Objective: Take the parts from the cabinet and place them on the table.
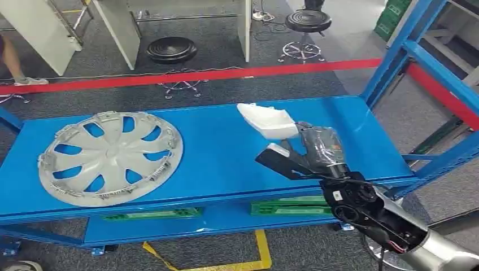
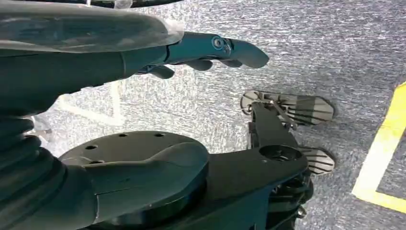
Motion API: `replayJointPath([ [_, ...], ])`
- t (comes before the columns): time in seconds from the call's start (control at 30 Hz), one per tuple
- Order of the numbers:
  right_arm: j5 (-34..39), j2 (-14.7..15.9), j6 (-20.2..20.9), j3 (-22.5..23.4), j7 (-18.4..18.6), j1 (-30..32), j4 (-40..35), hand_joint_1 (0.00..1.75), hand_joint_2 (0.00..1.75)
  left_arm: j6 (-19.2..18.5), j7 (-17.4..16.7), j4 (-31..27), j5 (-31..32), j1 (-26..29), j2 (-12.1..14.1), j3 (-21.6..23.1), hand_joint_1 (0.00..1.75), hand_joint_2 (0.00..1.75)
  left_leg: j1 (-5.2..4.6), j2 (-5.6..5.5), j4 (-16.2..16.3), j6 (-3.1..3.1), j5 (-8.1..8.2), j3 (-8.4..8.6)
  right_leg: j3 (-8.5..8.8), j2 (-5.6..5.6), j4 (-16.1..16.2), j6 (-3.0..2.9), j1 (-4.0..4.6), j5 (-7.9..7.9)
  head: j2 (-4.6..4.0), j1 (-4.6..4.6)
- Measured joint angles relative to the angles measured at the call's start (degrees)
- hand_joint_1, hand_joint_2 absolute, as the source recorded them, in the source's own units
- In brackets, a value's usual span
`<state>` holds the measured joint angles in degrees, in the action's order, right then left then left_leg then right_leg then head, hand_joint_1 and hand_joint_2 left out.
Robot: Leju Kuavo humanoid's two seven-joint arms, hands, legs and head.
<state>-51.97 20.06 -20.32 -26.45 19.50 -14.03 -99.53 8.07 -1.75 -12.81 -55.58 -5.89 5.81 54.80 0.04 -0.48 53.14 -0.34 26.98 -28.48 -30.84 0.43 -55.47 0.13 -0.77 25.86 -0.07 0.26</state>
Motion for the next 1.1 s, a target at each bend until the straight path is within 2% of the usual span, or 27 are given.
replayJointPath([
  [0.13,-0.13,-0.28,-4.37,0.66,-1.86,0.83,-0.75,1.75,1.75,0.02,-0.07,0.00,0.02,-0.02,0.00,0.00,0.00,1.75,0.00,0.01,0.00,0.00,0.00,0.00,0.00,0.02,0.00,0.00,0.00,0.00,0.00,0.00],
  [0.27,-0.13,-0.57,-5.12,1.05,-2.47,1.23,-1.01,1.75,1.75,0.02,-0.15,0.00,0.04,-0.03,-0.02,0.00,0.00,1.75,0.00,0.01,0.00,0.00,0.00,0.00,-0.01,0.01,0.00,0.00,0.00,0.00,0.00,-0.02],
  [0.3,0.06,-0.72,-6.07,1.25,-3.25,1.41,-1.03,1.75,1.75,0.07,-0.17,0.00,0.07,-0.03,0.00,0.00,0.00,1.75,0.00,0.01,0.00,0.00,0.00,0.00,-0.01,0.01,0.00,0.00,0.00,0.00,0.00,-0.02],
  [0.43,2.45,-1.33,-14.35,1.64,-8.88,2.45,-1.62,1.75,1.75,0.63,-0.28,0.00,0.00,-0.03,-0.02,0.00,0.00,1.75,0.00,0.01,0.00,0.00,0.00,0.00,-0.01,0.02,0.00,0.00,0.00,0.00,0.00,0.00],
  [0.57,3.61,-1.88,-18.01,1.82,-11.96,3.27,-1.86,1.75,1.75,1.01,-0.39,0.00,-0.04,-0.03,-0.02,0.02,0.00,1.75,0.00,0.01,-0.01,0.00,0.00,-0.01,-0.01,0.01,0.00,0.00,0.00,0.00,0.00,0.00],
  [0.67,4.26,-2.47,-19.09,1.97,-15.04,3.90,-1.88,1.75,1.75,1.12,-0.39,0.00,-0.07,-0.04,-0.02,0.02,0.00,1.75,0.00,0.02,-0.01,0.00,0.00,0.00,-0.01,0.02,0.00,0.00,0.00,0.00,0.00,0.00],
  [0.87,8.48,-5.16,-19.28,3.02,-24.37,5.27,-1.93,1.75,1.75,1.22,-0.37,0.00,-0.66,-0.02,-0.02,0.00,0.00,1.75,0.01,0.01,-0.02,0.00,0.00,-0.01,-0.01,0.02,0.00,0.00,0.01,0.00,0.00,0.00],
  [1.1,11.98,-7.56,-19.28,3.83,-28.83,6.27,-1.93,1.75,1.75,1.38,-0.20,0.00,-0.55,-0.03,-0.02,0.02,0.00,1.75,0.01,0.01,-0.02,0.00,0.00,-0.01,-0.01,0.02,0.00,0.00,0.01,0.00,0.00,0.00],
])
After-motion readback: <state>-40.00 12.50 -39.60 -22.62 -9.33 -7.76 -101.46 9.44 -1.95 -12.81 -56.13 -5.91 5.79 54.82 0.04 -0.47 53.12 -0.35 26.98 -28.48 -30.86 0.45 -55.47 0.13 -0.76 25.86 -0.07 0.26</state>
